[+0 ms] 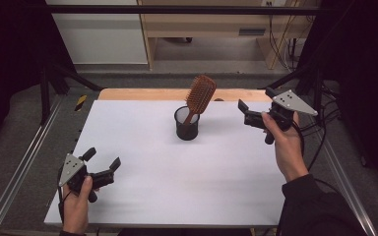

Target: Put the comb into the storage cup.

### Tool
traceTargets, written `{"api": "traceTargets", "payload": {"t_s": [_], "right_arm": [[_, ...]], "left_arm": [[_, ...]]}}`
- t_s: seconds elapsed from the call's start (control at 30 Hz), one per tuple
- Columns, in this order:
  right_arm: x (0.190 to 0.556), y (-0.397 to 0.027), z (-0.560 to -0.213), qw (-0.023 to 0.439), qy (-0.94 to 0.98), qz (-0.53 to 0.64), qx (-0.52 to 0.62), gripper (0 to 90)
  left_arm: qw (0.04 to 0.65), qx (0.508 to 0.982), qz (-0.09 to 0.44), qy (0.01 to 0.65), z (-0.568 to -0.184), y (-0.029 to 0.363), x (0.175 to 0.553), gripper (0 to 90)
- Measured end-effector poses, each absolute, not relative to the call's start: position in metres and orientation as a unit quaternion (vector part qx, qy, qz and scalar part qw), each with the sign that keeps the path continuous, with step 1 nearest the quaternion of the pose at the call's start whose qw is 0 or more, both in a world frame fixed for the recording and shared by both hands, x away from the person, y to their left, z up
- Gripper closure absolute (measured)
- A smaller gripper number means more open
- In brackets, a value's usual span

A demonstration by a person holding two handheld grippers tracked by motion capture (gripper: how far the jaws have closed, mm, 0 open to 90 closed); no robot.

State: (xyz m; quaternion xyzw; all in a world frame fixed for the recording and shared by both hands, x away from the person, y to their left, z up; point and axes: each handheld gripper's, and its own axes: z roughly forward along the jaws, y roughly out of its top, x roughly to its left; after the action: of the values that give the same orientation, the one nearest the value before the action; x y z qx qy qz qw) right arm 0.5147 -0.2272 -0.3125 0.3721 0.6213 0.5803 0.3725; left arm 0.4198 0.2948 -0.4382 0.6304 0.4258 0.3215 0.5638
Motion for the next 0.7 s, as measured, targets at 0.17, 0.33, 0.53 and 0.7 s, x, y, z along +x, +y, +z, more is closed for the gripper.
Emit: {"api": "traceTargets", "payload": {"t_s": [0.17,0.33,0.53,0.7], "right_arm": [[0.509,-0.234,-0.319,0.377,0.616,0.582,0.374,1.9],[0.504,-0.241,-0.323,0.381,0.608,0.586,0.378,1.8],[0.497,-0.249,-0.329,0.378,0.605,0.586,0.384,1.7],[0.491,-0.255,-0.334,0.373,0.601,0.590,0.389,1.9]], "left_arm": [[0.564,0.630,0.323,0.425,-0.438,0.295,0.420,1.7],[0.563,0.631,0.324,0.424,-0.438,0.295,0.419,1.7],[0.563,0.633,0.326,0.420,-0.440,0.294,0.418,1.7],[0.564,0.633,0.327,0.417,-0.443,0.292,0.418,1.8]]}}
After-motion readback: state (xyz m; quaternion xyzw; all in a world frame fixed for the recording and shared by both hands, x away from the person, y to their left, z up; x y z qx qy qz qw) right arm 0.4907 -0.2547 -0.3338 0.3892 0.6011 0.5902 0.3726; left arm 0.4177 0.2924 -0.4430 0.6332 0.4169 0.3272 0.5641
